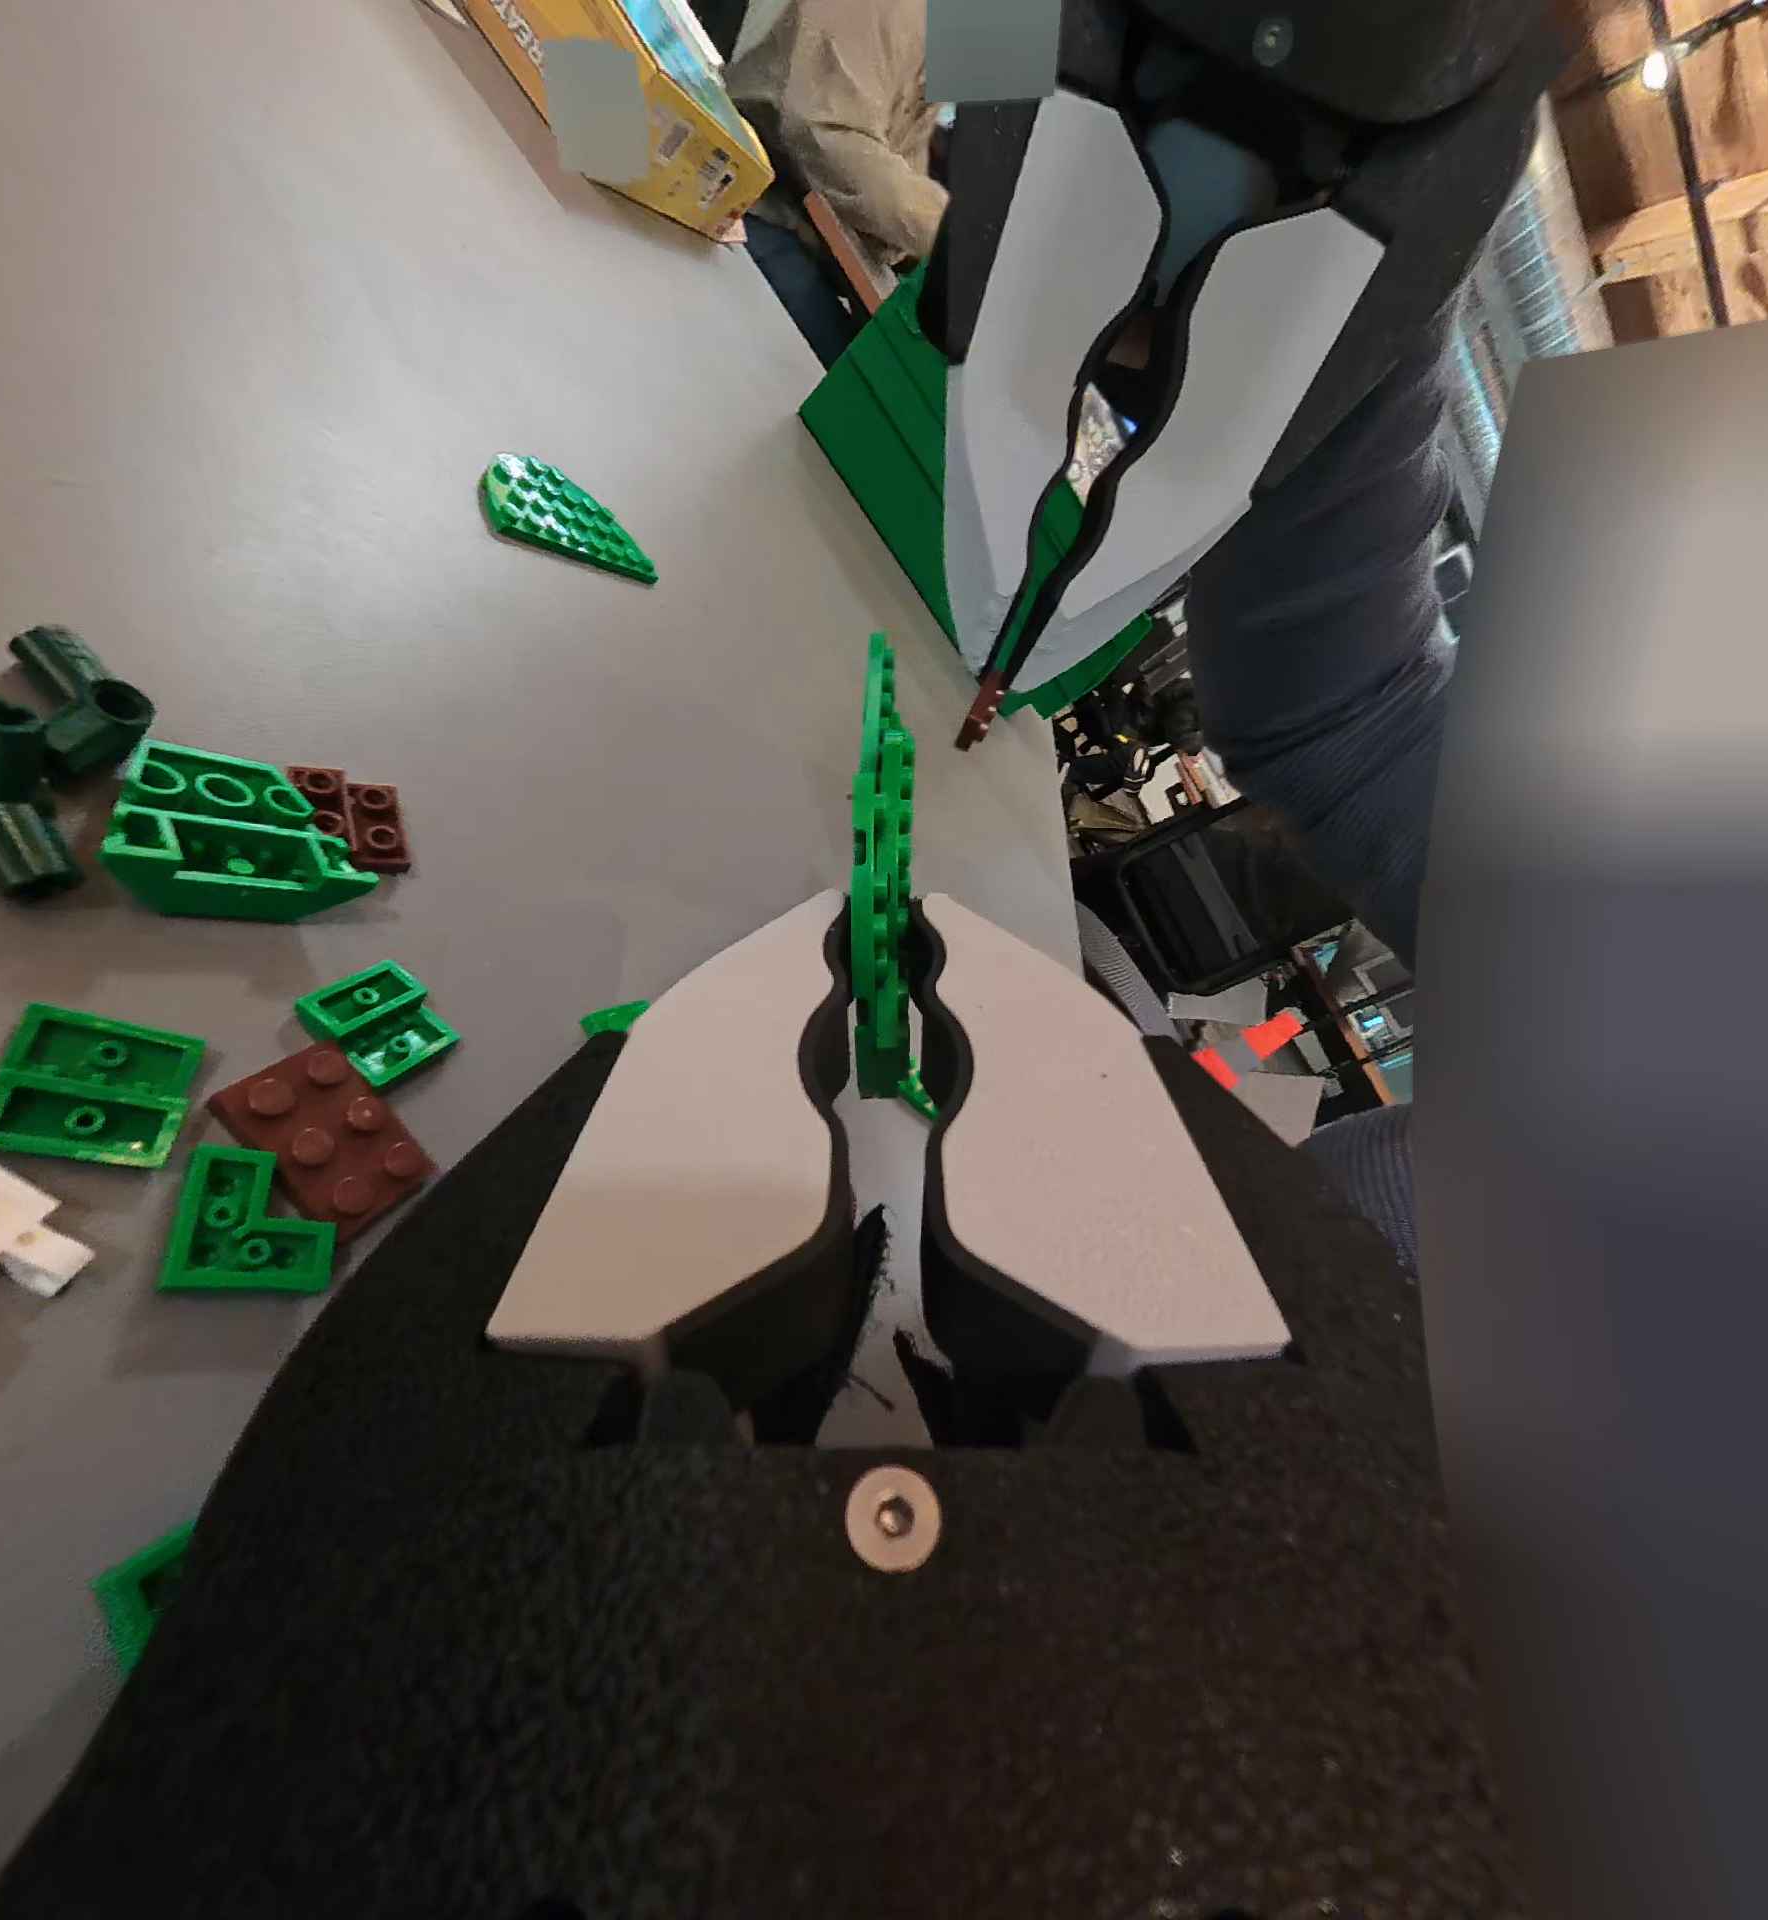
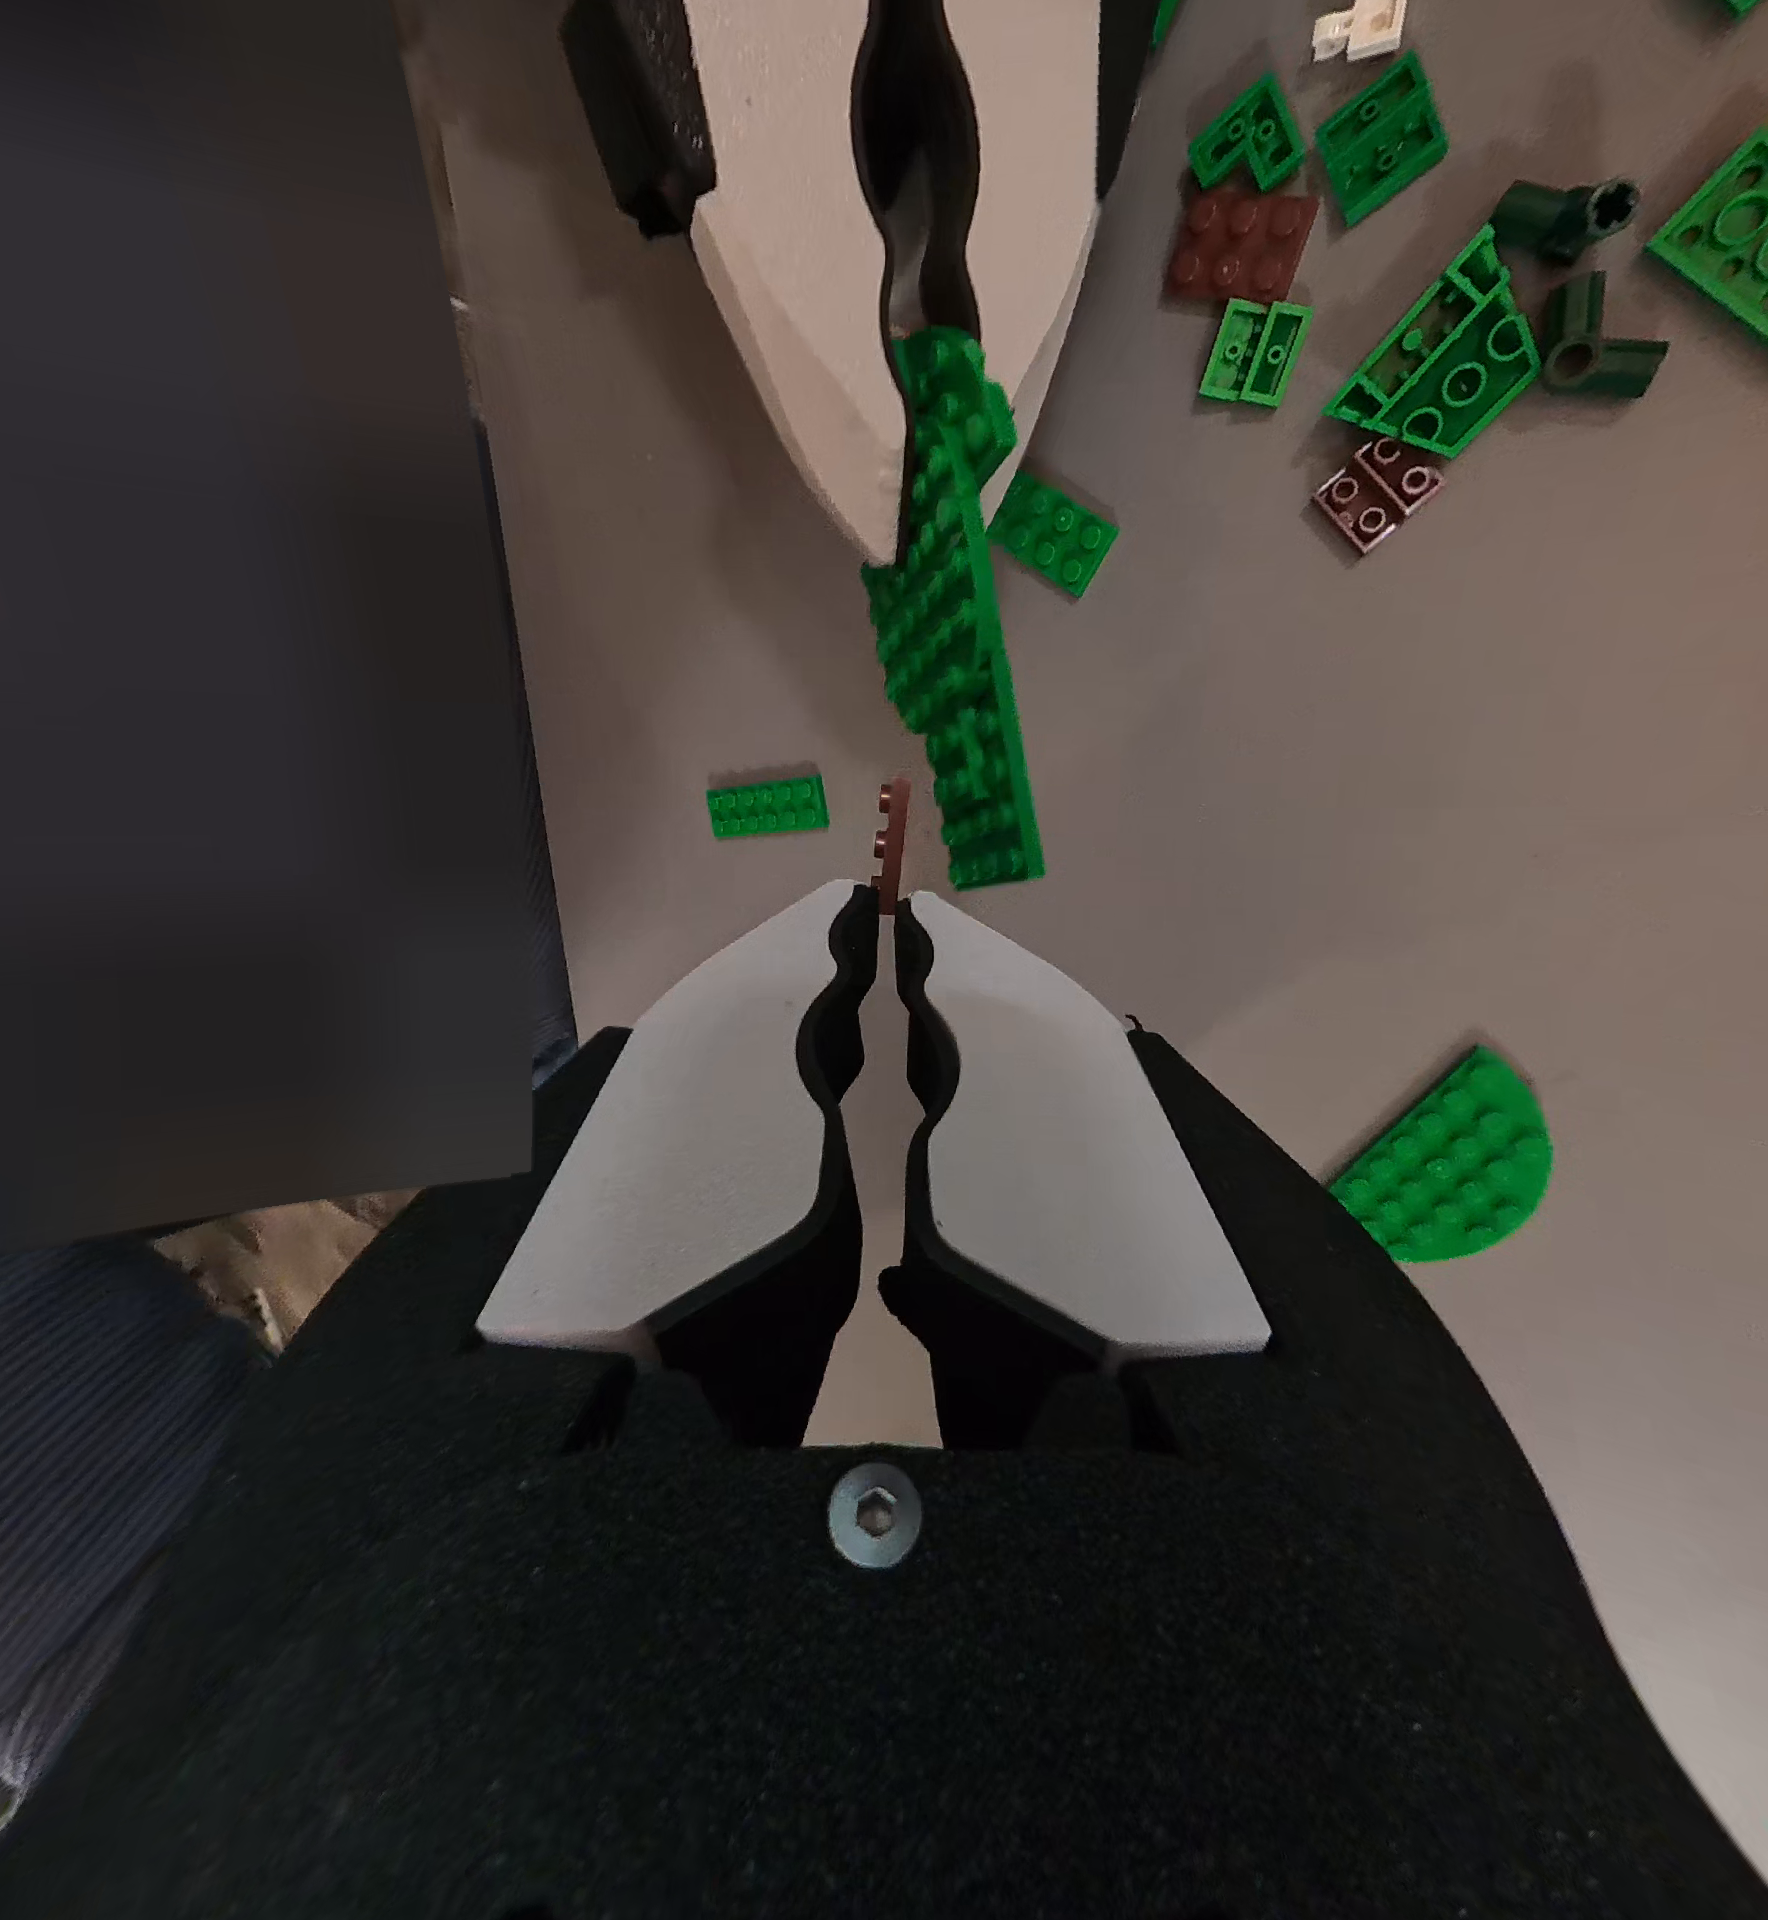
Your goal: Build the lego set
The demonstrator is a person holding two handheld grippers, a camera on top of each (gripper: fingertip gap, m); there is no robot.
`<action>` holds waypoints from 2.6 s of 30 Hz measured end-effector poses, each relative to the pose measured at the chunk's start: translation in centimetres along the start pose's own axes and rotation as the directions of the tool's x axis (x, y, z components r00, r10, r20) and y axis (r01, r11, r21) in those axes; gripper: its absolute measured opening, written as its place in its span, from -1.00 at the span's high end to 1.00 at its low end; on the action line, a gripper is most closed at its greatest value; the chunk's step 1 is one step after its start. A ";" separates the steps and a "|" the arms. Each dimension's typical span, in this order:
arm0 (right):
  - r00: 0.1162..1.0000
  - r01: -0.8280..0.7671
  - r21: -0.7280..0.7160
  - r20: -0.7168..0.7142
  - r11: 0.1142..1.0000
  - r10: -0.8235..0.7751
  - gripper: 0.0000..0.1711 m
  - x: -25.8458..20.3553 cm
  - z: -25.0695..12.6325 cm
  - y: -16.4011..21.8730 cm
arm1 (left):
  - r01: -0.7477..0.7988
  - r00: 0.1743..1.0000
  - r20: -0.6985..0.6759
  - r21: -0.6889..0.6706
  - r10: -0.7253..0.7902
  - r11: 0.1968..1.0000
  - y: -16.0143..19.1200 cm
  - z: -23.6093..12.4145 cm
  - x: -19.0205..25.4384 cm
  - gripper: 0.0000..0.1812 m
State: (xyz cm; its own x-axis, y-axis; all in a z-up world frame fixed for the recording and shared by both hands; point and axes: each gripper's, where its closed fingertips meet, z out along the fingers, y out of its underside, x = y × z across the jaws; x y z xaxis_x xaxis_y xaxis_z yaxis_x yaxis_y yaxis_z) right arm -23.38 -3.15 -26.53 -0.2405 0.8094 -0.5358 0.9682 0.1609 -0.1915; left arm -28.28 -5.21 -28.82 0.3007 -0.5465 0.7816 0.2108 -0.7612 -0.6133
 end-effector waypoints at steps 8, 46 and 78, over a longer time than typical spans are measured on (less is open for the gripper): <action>0.985 -0.160 -0.035 0.056 0.987 0.161 0.97 1.2 2.4 4.9 | -0.038 0.996 0.082 -0.034 0.041 0.999 0.3 -0.1 -1.0 0.91; 0.795 0.192 0.039 -0.592 0.981 -0.132 0.91 5.3 4.5 6.7 | 0.285 0.954 -0.089 -0.038 -0.287 0.958 1.1 1.0 0.7 0.92; 0.670 0.505 -0.233 -0.501 0.831 -0.548 0.91 1.4 1.8 -1.0 | 0.284 0.954 -0.090 -0.033 -0.286 0.958 1.1 1.0 0.7 0.92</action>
State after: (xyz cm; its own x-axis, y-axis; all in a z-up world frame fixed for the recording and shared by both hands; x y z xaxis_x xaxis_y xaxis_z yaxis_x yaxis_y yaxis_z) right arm -24.85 -3.21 -28.56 -0.6571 0.7370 0.1580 0.6991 0.6743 -0.2381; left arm -26.90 -6.10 -29.07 0.1425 -0.3349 0.9314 0.2566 -0.8964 -0.3615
